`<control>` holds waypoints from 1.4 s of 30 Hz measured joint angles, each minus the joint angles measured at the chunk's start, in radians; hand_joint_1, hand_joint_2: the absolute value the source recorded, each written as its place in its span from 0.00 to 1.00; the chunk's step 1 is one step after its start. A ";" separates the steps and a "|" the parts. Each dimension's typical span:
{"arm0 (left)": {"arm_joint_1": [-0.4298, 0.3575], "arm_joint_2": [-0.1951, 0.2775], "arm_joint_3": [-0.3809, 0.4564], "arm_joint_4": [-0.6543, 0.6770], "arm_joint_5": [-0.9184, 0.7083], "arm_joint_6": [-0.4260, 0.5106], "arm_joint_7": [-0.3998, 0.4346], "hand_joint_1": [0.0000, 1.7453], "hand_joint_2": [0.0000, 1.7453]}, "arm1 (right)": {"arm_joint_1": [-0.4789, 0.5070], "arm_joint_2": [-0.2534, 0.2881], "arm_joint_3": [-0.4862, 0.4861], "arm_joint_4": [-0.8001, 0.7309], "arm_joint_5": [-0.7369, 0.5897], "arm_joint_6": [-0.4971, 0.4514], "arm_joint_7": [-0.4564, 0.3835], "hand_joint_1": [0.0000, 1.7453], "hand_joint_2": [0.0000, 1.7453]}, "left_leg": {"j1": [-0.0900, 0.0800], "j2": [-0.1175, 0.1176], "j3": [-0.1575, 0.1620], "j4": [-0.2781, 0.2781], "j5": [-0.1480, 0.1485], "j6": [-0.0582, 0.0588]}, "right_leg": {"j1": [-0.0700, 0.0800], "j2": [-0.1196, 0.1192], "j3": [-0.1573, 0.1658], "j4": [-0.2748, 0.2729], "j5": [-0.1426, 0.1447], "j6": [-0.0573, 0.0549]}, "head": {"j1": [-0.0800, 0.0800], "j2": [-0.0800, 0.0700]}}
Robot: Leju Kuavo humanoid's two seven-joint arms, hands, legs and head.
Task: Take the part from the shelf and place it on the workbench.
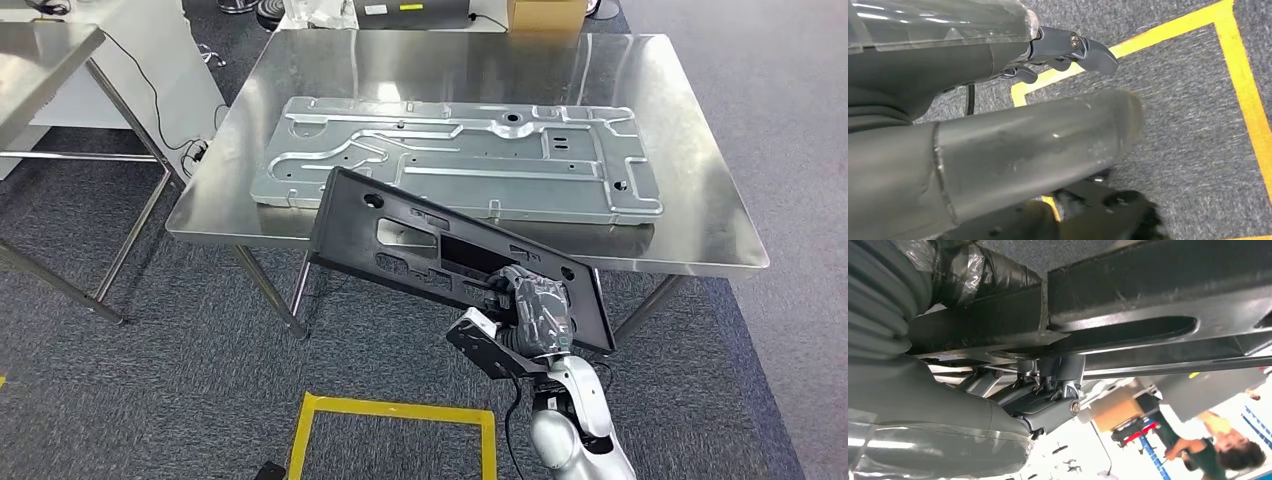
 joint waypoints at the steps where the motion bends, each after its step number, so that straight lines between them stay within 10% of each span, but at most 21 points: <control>1: 0.001 0.001 0.000 0.000 -0.001 -0.001 0.001 0.00 0.00 | -0.007 0.002 0.009 0.006 0.005 0.003 0.004 1.00 1.00 | -0.004 0.005 -0.003 -0.053 0.050 0.010 | 0.004 -0.004 0.019 0.000 -0.014 0.000 | 0.000 0.000; 3: 0.002 0.005 0.000 0.000 -0.002 -0.005 0.002 0.00 0.00 | -0.020 0.006 0.024 0.017 0.012 0.007 0.008 1.00 1.00 | -0.016 0.026 0.000 -0.156 0.178 0.032 | 0.010 -0.012 0.046 -0.001 -0.037 0.002 | 0.000 0.000; 5: 0.001 0.008 0.000 0.000 -0.003 -0.009 0.003 0.00 0.00 | -0.033 0.010 0.037 0.028 0.017 0.011 0.014 1.00 1.00 | -0.026 0.036 0.002 -0.193 0.240 0.040 | 0.014 -0.019 0.057 -0.003 -0.053 0.011 | -0.001 0.000; 9: -0.002 0.008 -0.003 0.000 -0.004 -0.011 0.004 0.00 0.00 | -0.059 0.019 0.055 0.042 0.031 0.017 0.025 1.00 1.00 | -0.014 0.009 0.016 -0.215 0.243 0.044 | 0.014 -0.013 0.051 0.025 -0.087 0.033 | -0.002 0.000; 12: -0.006 0.008 -0.006 0.000 -0.004 -0.011 0.006 0.00 0.00 | -0.074 0.020 0.064 0.055 0.041 0.017 0.040 1.00 1.00 | -0.008 -0.013 0.028 -0.222 0.238 0.051 | 0.001 0.015 -0.050 0.203 -0.156 0.048 | -0.002 0.000; 14: -0.006 0.008 -0.007 0.000 -0.004 -0.012 0.007 0.00 0.00 | -0.076 0.020 0.067 0.066 0.043 0.016 0.045 1.00 1.00 | -0.007 -0.032 0.034 -0.221 0.231 0.050 | -0.008 0.016 -0.112 0.275 -0.150 0.057 | -0.002 0.000; 19: -0.004 0.008 -0.009 0.001 -0.005 -0.015 0.011 0.00 0.00 | -0.093 0.020 0.075 0.079 0.056 0.009 0.052 1.00 1.00 | -0.003 -0.063 0.046 -0.210 0.214 0.032 | -0.014 0.033 -0.049 0.038 0.020 0.051 | -0.002 0.000; 24: -0.002 0.010 -0.009 0.000 -0.005 -0.026 0.010 0.00 0.00 | -0.160 0.017 0.088 0.068 0.109 0.025 0.101 1.00 1.00 | -0.002 -0.044 0.029 -0.182 0.193 0.001 | -0.015 0.036 -0.038 0.005 0.018 0.019 | -0.002 0.000; 29: -0.004 0.010 -0.009 0.000 -0.004 -0.029 0.006 0.00 0.00 | -0.243 -0.025 0.089 0.044 0.256 0.049 0.205 1.00 1.00 | 0.005 -0.003 -0.098 0.072 0.101 -0.014 | -0.014 0.019 -0.015 0.002 0.004 0.009 | -0.002 0.000; 34: -0.002 0.011 -0.009 0.000 -0.004 -0.028 0.007 0.00 0.00 | -0.248 -0.076 0.063 0.036 0.334 0.042 0.225 1.00 1.00 | 0.003 0.006 0.020 -0.175 0.225 -0.004 | -0.012 0.008 0.021 0.000 -0.025 0.029 | -0.002 0.000; 39: -0.002 0.010 -0.010 0.000 -0.004 -0.028 0.008 0.00 0.00 | -0.248 -0.091 0.057 0.027 0.343 0.040 0.220 1.00 1.00 | 0.002 0.001 0.056 -0.215 0.202 0.030 | -0.010 0.010 0.019 0.032 -0.031 0.054 | -0.002 0.000; 42: -0.003 0.009 -0.010 0.000 -0.004 -0.028 0.009 0.00 0.00 | -0.245 -0.101 0.048 0.023 0.373 0.037 0.237 1.00 1.00 | 0.002 -0.001 0.084 -0.222 0.186 0.047 | -0.013 0.015 -0.085 0.196 -0.081 0.063 | -0.001 0.000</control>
